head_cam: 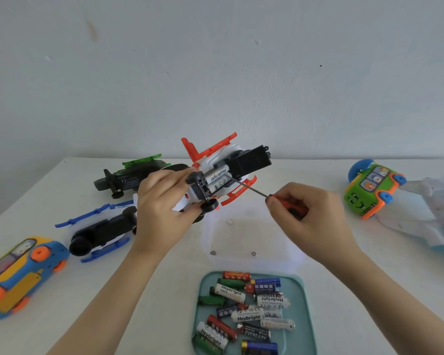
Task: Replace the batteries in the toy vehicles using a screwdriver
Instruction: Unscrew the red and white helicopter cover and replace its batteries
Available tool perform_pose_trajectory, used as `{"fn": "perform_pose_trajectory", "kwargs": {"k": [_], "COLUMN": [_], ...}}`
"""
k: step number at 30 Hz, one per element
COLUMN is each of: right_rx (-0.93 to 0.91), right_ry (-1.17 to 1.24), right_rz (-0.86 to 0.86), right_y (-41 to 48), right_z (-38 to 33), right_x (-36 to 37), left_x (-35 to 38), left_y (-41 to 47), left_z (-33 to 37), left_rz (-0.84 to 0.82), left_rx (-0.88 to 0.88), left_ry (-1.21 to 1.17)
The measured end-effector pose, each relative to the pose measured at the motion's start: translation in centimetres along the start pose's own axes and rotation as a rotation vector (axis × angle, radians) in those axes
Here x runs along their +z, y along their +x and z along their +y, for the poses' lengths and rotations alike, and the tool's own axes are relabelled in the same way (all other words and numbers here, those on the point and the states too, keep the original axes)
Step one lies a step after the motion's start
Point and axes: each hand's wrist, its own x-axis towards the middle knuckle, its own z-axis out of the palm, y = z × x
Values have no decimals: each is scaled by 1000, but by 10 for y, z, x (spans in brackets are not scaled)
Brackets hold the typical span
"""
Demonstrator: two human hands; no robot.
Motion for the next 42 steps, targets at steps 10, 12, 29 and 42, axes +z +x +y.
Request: {"fn": "perform_pose_trajectory", "kwargs": {"k": [10, 12, 29, 42], "right_rx": [50, 67, 220, 216], "right_ry": [-100, -101, -15, 18], "right_rz": [34, 44, 43, -41], "right_y": [8, 9, -3, -23], "right_z": [4, 7, 35, 28], "right_x": [-18, -18, -19, 1], "left_x": [7, 12, 51, 67], "left_y": [20, 24, 10, 3], "left_z": [-9, -9, -15, -10], "left_rz": [33, 26, -11, -17], "left_rx": [200, 218, 266, 255], "left_ry": [27, 12, -73, -128]}}
